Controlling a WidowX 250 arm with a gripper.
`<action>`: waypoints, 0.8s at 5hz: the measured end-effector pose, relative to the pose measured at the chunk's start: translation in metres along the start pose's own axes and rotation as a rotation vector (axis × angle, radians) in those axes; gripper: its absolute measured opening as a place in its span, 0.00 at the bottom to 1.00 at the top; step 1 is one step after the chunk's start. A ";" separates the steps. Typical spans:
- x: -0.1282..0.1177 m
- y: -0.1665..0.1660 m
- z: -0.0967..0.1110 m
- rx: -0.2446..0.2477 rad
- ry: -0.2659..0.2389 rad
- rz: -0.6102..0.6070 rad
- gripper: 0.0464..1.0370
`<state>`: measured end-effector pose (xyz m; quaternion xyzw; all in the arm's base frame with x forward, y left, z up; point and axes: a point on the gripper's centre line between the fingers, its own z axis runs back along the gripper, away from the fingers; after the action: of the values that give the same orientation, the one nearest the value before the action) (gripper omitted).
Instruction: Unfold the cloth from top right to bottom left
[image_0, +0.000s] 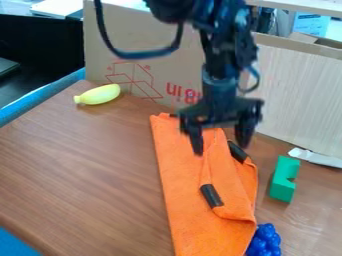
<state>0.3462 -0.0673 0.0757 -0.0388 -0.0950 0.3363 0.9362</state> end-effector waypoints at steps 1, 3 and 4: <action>-0.010 0.003 -0.010 -0.004 -0.035 0.004 0.96; -0.026 0.003 -0.013 -0.030 -0.091 -0.047 0.96; -0.027 0.006 -0.021 -0.036 -0.103 -0.053 0.96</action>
<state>0.3259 -0.0801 0.0498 -0.0359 -0.1502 0.3110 0.9378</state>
